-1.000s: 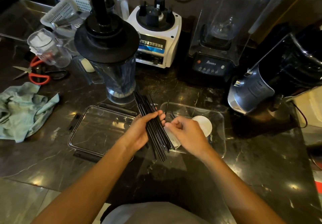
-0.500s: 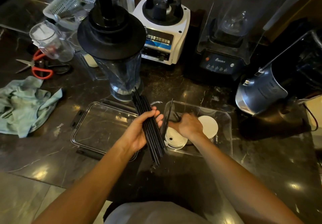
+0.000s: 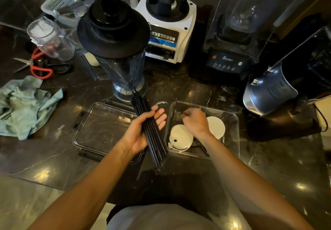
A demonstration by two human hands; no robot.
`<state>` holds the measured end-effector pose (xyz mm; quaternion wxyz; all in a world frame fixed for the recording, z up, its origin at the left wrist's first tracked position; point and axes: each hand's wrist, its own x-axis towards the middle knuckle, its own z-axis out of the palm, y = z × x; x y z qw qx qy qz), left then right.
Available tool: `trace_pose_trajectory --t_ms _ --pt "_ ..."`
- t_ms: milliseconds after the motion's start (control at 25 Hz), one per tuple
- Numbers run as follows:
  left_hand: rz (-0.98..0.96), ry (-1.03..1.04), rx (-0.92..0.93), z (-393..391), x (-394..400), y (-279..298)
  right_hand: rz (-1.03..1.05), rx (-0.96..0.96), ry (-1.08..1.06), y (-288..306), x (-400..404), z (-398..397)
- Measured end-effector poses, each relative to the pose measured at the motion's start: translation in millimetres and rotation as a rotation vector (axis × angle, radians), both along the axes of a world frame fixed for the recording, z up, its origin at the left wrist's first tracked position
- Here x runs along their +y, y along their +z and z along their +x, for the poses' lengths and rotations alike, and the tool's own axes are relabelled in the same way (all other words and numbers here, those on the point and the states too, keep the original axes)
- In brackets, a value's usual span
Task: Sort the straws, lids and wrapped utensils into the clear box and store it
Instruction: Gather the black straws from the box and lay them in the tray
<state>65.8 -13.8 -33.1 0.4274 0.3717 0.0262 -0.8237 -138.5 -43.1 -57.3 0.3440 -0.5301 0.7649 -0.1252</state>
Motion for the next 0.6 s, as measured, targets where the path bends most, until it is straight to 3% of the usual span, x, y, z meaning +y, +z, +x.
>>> trace_pose_trajectory --t_ms 80,280,440,600 --pt "0.004 0.011 0.023 -0.3 -0.1 -2.9 -0.044 -0.030 0.061 7.6 2.3 -2.9" --pt "-0.025 -0.034 0.025 0.0 2.5 -10.4 0.076 -0.430 -0.007 22.1 5.1 -2.5" --pt "-0.041 -0.062 0.023 3.0 6.0 -14.1 0.138 -0.363 0.093 15.4 1.0 10.7" --pt "-0.032 -0.068 0.010 4.5 9.3 -13.2 0.156 -0.417 0.025 13.2 -0.1 16.7"
